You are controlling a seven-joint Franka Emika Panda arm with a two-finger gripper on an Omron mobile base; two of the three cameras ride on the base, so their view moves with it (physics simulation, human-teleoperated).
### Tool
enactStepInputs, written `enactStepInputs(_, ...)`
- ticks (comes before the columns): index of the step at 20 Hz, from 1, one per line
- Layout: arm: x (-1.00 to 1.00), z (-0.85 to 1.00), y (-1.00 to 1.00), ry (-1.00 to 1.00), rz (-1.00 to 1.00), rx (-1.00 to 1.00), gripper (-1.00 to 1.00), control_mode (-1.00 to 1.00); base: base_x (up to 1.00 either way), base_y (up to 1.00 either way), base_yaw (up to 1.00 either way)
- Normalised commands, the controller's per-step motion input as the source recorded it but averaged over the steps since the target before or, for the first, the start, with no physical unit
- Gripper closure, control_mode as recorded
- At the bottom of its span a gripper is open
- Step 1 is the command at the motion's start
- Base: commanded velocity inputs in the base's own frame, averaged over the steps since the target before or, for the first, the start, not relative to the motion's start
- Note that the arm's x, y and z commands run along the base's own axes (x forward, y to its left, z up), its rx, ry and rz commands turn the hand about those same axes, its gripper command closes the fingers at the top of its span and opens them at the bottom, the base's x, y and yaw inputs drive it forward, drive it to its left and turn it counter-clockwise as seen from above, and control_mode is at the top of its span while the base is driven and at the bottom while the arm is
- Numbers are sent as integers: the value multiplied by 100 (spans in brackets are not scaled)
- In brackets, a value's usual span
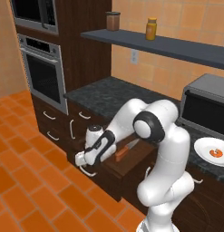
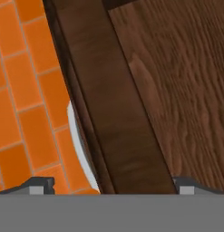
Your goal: Pick up the knife from the drawer and place it on the cutting board. Then place the meat from the plate to the cutting board.
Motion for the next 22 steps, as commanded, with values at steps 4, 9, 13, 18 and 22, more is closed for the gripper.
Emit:
enactStepInputs(4,-33,2,99,0,0,-13,-100,-100,0,0,0)
enactStepInputs(9,-9,46,77,0,0,-21,-100,-100,0,0,0)
enactStepInputs(13,0,100,18,1,0,-16,-100,-100,0,0,0)
enactStepInputs(18,29,63,-36,6,-12,1,-100,-100,0,0,0)
enactStepInputs(22,47,0,-100,8,-38,19,-100,-100,0,0,0)
